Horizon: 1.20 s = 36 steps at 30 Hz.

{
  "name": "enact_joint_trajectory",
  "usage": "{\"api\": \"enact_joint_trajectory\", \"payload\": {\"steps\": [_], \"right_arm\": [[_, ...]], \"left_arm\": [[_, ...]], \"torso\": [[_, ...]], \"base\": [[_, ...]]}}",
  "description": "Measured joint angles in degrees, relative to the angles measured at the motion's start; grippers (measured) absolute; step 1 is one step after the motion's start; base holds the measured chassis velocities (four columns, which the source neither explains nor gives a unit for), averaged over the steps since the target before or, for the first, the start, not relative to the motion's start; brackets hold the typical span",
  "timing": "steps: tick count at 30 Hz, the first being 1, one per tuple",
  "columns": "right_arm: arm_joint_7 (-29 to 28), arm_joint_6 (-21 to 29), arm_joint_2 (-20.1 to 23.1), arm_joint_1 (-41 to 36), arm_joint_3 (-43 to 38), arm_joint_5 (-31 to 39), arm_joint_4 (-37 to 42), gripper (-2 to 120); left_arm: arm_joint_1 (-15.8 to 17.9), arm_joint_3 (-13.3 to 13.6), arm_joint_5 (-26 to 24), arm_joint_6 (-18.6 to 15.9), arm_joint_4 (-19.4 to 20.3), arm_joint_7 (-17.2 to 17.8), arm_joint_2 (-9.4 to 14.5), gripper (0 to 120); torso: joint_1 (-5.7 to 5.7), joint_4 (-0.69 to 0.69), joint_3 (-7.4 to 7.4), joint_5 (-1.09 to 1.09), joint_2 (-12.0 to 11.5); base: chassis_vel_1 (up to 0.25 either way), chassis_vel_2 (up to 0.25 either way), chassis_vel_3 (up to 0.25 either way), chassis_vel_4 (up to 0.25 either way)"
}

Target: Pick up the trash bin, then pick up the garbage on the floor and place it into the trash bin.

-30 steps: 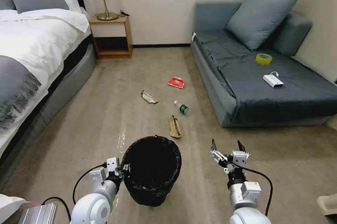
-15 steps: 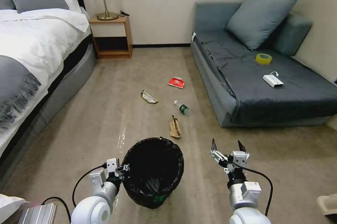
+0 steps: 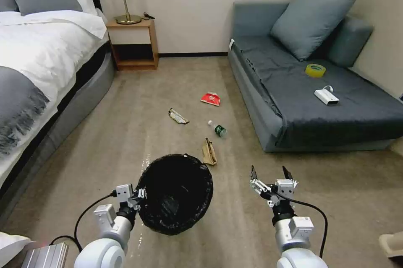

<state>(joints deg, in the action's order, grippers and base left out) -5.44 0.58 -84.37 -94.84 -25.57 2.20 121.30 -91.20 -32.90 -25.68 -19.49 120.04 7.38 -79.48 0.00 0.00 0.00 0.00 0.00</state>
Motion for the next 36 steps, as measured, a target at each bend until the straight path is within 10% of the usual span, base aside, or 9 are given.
{"api": "enact_joint_trajectory", "payload": {"steps": [11, 36], "right_arm": [[2.42, -0.67, 1.63, -0.5, 0.71, -0.35, 0.18, 100], [3.26, -0.11, 2.18, -0.47, 1.15, -0.76, 0.44, 100]], "left_arm": [[-0.89, -5.77, 0.18, 0.44, 4.53, 1.05, -1.47, 4], [-0.67, -5.99, -0.63, 0.35, 5.21, 1.83, -1.78, 4]], "torso": [[0.0, 0.0, 0.0, 0.0, 0.0], [0.0, 0.0, 0.0, 0.0, 0.0]], "base": [[0.0, 0.0, 0.0, 0.0], [0.0, 0.0, 0.0, 0.0]]}}
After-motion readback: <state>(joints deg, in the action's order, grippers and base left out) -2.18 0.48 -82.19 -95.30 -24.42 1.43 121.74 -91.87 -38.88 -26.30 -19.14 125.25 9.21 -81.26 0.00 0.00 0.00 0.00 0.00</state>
